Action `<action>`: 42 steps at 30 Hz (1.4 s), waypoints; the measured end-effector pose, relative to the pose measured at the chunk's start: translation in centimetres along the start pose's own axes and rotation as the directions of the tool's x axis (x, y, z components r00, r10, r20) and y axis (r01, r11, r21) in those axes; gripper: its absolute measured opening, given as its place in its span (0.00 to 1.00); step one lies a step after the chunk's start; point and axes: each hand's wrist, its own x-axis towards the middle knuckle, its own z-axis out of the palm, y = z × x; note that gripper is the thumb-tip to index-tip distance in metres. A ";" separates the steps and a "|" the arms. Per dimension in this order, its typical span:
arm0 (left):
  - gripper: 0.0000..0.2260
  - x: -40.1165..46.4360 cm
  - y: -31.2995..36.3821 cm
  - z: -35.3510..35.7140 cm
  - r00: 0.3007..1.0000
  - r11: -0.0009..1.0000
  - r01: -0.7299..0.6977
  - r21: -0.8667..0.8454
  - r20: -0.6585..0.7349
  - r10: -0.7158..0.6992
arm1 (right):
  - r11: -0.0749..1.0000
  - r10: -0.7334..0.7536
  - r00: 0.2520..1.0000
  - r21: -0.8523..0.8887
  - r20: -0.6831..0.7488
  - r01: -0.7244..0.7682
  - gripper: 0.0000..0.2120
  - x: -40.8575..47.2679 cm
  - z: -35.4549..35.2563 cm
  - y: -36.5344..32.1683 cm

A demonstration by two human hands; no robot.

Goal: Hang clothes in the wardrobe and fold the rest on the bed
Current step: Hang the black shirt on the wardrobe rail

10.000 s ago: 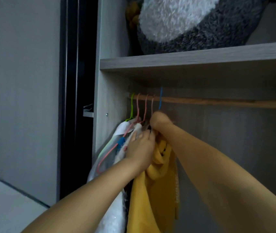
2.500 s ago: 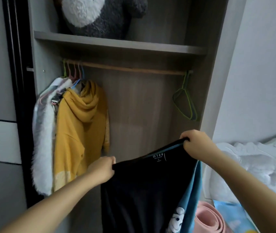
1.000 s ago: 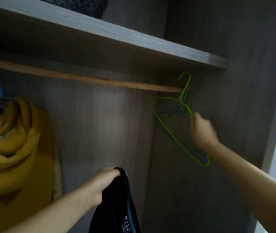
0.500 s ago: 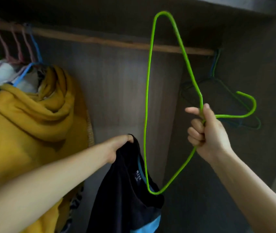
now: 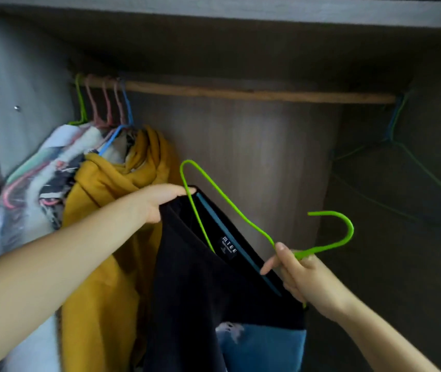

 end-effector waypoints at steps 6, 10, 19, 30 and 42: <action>0.04 2.1 -3.7 -1.5 0.995 0.996 -0.010 -0.090 -0.098 0.001 | 0.899 0.227 0.945 -0.424 0.236 -0.110 0.27 0.1 -3.7 -6.2; 0.01 2.5 -4.8 -0.6 0.999 0.993 -0.011 -0.120 -0.045 0.005 | 0.717 0.344 0.905 -0.692 0.250 -0.082 0.31 -1.2 -4.4 -6.6; 0.06 2.9 -4.9 4.6 0.883 0.605 -0.439 0.665 0.196 0.426 | 0.884 0.442 0.873 -0.267 0.206 -0.384 0.20 2.1 -2.4 -7.9; 0.14 -1.6 -3.2 3.4 0.740 0.656 -0.671 0.346 0.250 0.625 | 0.786 0.401 0.909 0.469 0.109 -0.403 0.15 15.1 1.7 -14.8; 0.13 -4.0 5.2 -5.2 0.529 0.415 -0.460 0.785 -0.133 0.838 | 0.977 -0.142 0.990 -0.164 -0.018 0.137 0.08 23.9 13.5 -23.6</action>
